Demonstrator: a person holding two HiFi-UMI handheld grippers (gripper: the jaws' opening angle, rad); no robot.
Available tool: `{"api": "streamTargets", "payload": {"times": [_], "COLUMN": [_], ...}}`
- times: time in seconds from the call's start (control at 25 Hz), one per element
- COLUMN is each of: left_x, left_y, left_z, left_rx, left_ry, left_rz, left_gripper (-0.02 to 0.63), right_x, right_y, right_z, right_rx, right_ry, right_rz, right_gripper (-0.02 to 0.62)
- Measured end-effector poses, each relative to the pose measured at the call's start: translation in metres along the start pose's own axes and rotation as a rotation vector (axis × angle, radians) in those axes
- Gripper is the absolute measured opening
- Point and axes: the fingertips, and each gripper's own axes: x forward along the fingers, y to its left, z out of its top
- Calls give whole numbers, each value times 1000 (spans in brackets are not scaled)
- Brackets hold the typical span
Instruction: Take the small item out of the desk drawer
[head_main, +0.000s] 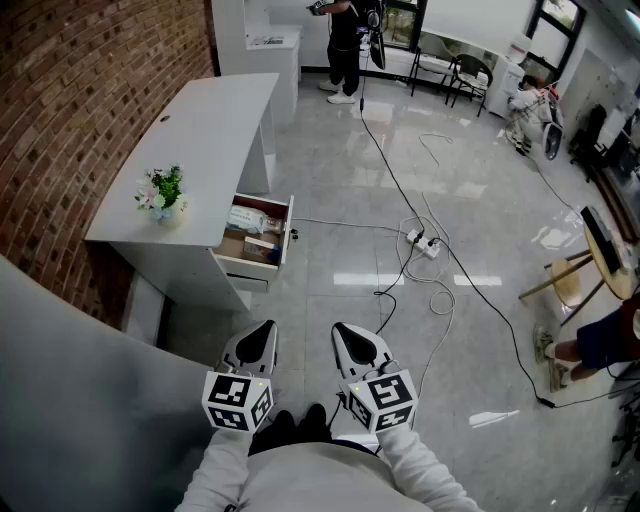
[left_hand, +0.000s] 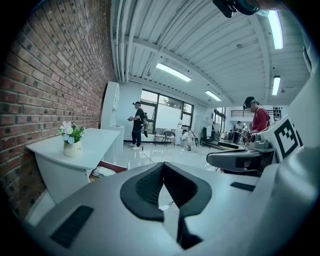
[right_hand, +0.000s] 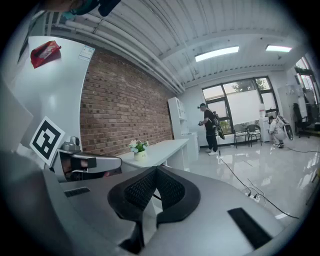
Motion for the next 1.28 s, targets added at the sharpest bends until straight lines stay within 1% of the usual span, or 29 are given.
{"api": "streamTargets", "payload": {"times": [0.32,0.72,0.96,1.28], "left_x": [5,13,30,74], "left_y": [-1,10,28,58], "left_z": [-2,-1,-2,4], "left_rx": [-3,-3,-14,-34], "left_ry": [8,17,29,38], "left_rz": [0,21,37,51], "left_gripper": [18,18,18,18], "right_x": [2,20,43,86], "right_y": [-6,-7,-10,-33], "right_z": [-3,-3,-7,0], "right_rx": [41,47,56,54], "right_ry": [-2,11,30,53], "right_rz": [2,26,57,66], "right_gripper": [28,29,29,32]}}
